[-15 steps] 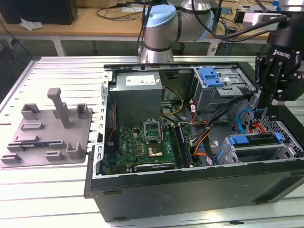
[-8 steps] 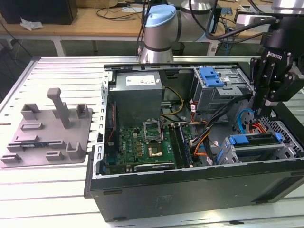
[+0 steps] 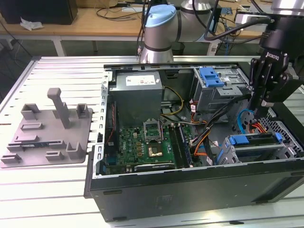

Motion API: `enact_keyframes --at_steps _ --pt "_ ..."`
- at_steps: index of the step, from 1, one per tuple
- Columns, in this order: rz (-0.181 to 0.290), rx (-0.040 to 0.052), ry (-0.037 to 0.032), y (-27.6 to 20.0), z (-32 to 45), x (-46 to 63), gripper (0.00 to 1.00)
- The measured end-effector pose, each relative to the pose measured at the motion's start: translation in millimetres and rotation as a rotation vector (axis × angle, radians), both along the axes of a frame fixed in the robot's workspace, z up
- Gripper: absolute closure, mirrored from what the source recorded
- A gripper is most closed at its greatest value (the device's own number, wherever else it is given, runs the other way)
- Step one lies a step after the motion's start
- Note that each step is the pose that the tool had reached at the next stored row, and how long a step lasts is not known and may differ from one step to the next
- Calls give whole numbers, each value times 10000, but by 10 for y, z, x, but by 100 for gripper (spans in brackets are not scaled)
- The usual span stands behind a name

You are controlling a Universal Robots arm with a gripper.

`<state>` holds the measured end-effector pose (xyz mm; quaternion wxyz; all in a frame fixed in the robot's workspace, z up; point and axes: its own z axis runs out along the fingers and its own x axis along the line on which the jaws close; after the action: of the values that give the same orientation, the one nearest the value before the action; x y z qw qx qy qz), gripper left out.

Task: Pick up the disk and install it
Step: 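Insert the second disk wire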

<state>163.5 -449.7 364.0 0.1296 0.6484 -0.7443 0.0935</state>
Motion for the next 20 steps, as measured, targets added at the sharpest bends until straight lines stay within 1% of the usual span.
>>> enact_keyframes --at_steps 3,5,6,7,8,9,12,14,18,19,20 --pt "2 -38 61 1 -11 2 64" --pt "0 -89 110 5 -15 3 64" --pt "0 -153 150 11 -17 5 64" --pt "6 -255 200 20 -19 6 65" --pt "31 -415 262 32 -24 7 78" --pt "49 -520 301 37 -28 7 84" --pt "70 -681 355 43 -32 7 84" --pt "81 -757 364 49 -35 7 84" --pt "85 -750 365 47 -36 8 84" --pt "87 -711 364 41 -37 8 84" --pt "87 -592 351 11 -36 7 84"
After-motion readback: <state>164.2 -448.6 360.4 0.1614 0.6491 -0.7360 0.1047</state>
